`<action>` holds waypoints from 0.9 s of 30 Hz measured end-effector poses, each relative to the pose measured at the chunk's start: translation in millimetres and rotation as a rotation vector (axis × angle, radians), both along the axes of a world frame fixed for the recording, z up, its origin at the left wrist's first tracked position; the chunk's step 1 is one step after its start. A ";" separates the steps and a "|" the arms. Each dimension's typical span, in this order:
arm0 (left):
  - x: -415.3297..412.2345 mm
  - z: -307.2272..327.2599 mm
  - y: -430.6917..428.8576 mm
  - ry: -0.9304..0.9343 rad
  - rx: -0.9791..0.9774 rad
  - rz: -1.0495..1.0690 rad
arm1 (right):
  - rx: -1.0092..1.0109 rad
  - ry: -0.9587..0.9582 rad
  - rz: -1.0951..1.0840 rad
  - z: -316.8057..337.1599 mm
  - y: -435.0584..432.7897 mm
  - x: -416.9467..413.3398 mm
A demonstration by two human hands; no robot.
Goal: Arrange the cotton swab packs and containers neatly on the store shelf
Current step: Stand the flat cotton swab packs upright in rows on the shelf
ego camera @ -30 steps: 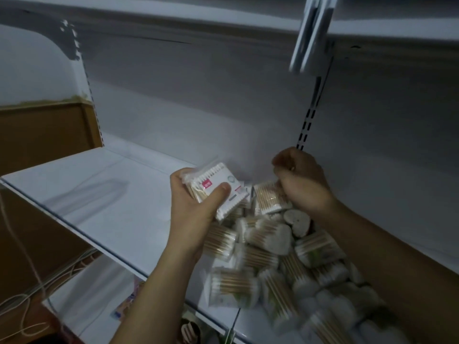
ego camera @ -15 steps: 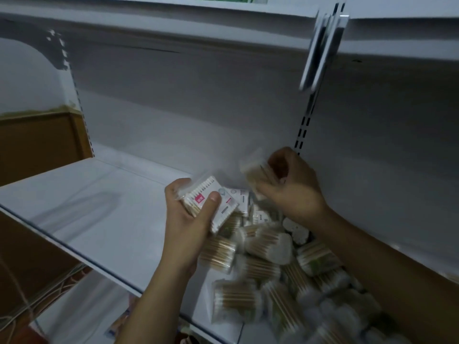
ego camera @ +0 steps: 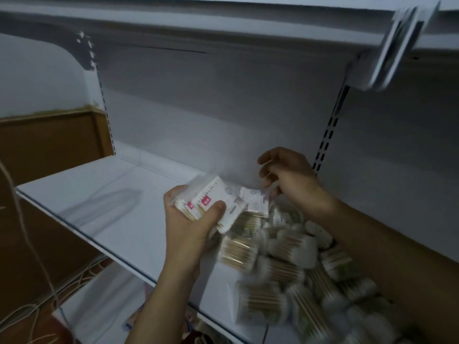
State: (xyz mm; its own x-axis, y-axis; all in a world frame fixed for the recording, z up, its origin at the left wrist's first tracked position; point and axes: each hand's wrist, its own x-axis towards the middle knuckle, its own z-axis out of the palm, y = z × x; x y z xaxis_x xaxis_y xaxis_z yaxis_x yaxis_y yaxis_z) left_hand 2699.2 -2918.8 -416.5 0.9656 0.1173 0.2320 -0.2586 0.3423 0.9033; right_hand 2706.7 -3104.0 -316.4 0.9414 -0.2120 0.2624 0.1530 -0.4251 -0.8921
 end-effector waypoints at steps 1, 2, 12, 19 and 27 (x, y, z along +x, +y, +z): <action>0.8 -2.5 5.5 0.016 -0.016 0.027 | -0.267 0.006 -0.050 -2.0 -7.4 11.2; 1.9 -5.2 10.7 0.031 -0.028 0.041 | -0.509 0.044 -0.032 -5.7 -13.6 20.5; 6.3 -23.1 52.5 0.101 -0.071 0.077 | -0.912 0.100 0.217 -22.5 -1.3 44.1; -0.6 -34.4 65.7 0.104 -0.017 0.056 | -1.398 0.401 0.324 -35.5 -11.6 62.7; -1.7 -38.7 67.2 0.109 -0.029 0.063 | -1.035 0.110 0.245 -42.5 -35.3 51.7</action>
State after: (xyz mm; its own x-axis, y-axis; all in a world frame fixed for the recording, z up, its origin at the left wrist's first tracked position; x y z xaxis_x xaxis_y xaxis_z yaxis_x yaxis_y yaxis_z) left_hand 2697.5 -2851.5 -455.2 0.9755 0.1832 0.1218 -0.1811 0.3549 0.9172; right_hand 2758.4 -3139.3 -358.9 0.9574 0.2638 0.1171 0.2780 -0.9519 -0.1290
